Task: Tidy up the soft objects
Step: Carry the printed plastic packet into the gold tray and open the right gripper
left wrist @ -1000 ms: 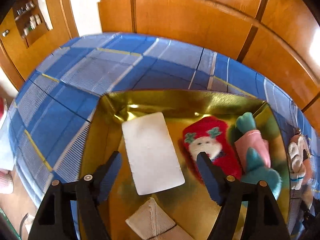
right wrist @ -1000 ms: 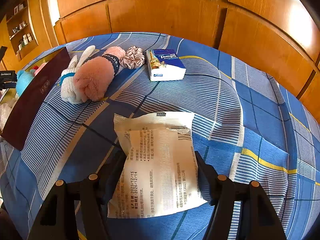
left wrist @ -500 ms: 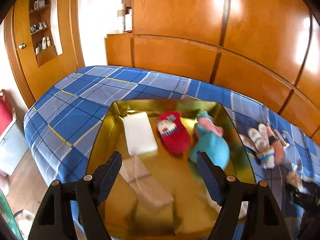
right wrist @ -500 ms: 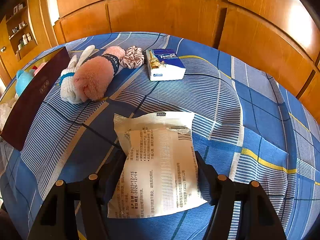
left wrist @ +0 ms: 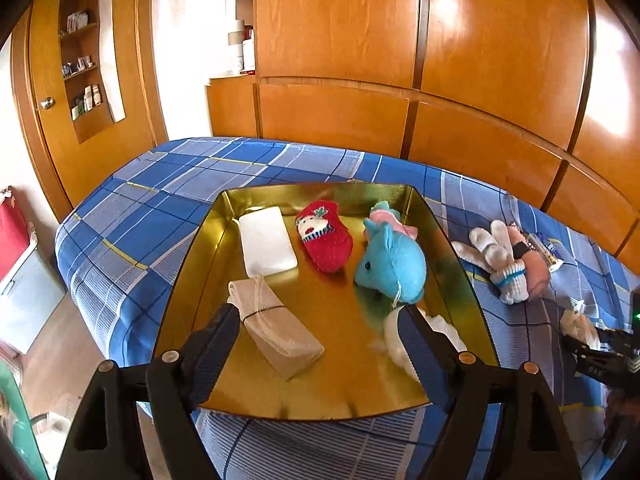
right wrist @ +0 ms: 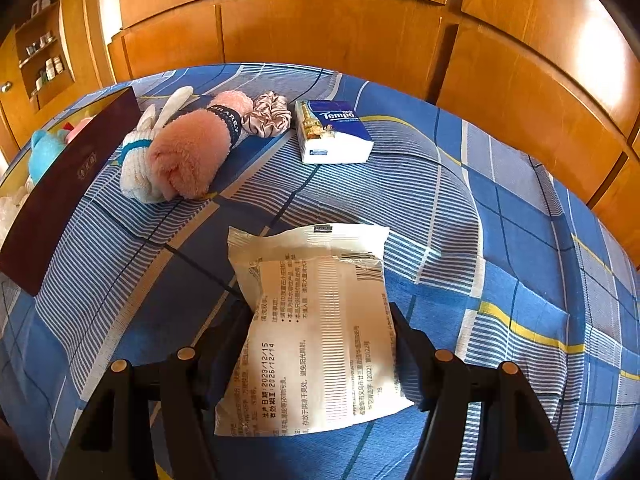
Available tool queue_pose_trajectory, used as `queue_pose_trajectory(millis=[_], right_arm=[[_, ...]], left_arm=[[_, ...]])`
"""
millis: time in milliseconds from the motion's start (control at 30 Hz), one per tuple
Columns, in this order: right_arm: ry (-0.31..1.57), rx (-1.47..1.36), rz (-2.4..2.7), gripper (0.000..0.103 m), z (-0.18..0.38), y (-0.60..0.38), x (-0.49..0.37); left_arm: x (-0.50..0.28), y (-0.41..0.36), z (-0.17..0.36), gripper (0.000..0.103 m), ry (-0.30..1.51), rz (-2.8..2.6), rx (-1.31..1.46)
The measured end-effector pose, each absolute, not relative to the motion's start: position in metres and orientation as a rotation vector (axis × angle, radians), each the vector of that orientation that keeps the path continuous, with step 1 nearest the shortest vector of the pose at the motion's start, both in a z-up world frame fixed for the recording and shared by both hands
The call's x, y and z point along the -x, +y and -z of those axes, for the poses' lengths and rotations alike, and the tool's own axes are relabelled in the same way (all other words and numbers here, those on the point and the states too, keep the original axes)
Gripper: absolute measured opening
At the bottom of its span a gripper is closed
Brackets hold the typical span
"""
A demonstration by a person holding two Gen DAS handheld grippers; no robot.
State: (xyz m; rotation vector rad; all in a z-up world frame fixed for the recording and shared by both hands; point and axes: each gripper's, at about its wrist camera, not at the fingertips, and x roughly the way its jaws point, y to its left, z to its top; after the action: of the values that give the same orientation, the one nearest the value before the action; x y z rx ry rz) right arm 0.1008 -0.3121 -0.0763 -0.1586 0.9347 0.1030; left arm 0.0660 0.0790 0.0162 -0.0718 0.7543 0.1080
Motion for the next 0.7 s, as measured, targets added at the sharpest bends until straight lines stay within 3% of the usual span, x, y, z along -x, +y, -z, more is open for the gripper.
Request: queue_pose_trajectory(millis=[700], right_arm=[[0.934,0.165,-0.074,0.065,0.075,-0.307,-0.101]], left_arm=[[-0.053,0.092,-0.011,0.082,0.763,-0.130,0.075]])
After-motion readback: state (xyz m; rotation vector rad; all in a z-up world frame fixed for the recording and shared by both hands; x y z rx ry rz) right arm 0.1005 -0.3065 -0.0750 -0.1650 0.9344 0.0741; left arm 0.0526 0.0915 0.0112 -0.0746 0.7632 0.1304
